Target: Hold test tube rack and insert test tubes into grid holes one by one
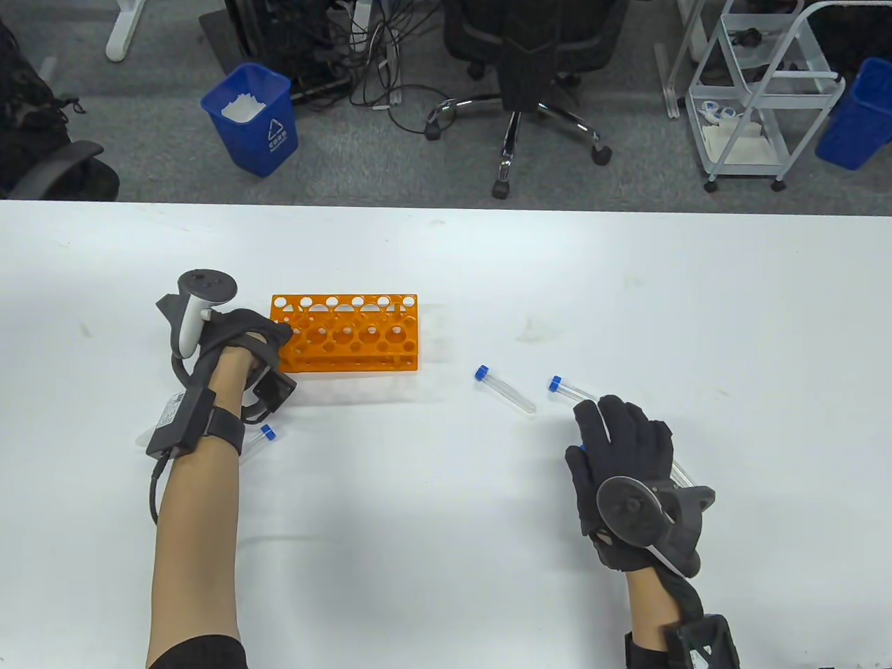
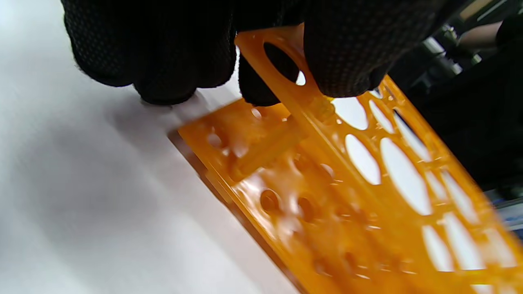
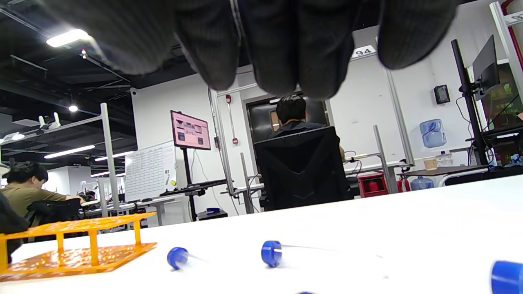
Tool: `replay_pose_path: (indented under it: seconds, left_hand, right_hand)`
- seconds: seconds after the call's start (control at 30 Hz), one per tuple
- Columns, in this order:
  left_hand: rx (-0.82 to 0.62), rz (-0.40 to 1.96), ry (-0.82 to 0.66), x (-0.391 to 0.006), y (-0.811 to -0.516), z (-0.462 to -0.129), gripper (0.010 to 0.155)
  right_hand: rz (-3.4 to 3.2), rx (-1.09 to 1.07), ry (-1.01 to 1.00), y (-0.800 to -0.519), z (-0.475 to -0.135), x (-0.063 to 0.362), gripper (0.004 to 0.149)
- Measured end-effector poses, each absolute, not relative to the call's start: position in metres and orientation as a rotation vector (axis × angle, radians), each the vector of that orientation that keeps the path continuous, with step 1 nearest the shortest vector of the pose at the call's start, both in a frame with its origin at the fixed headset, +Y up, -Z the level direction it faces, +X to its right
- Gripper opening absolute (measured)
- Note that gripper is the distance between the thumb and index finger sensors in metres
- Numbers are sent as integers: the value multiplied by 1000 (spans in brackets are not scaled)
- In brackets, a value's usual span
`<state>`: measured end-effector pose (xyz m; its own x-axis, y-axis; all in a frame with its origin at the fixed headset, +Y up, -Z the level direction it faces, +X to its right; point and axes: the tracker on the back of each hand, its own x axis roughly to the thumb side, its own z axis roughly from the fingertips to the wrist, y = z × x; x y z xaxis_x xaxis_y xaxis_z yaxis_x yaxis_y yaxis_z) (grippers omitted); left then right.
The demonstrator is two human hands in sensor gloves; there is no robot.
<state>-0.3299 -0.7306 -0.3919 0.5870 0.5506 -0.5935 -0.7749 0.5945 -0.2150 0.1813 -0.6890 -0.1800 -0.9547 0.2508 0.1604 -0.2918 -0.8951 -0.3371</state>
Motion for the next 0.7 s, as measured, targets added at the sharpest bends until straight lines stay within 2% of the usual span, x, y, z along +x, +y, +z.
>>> replay_pose_path:
  seconds: [0.17, 0.3, 0.4, 0.53, 0.7]
  left_hand:
    - [-510, 1172, 468, -332, -731, -383, 37]
    - [-510, 1297, 409, -331, -723, -373, 39]
    - [-507, 1400, 304, -326, -709, -360, 39]
    - [-509, 1486, 160, -315, -688, -329, 39]
    - [-509, 1534, 115, -299, -687, -279, 40]
  right_hand:
    - [2809, 158, -500, -691, -182, 180, 59]
    - [2797, 144, -491, -691, -183, 182, 59]
    - [2780, 120, -488, -691, -183, 186, 59]
    - [2747, 66, -504, -690, -182, 195, 58]
    - [2728, 7, -503, -691, -184, 202, 60]
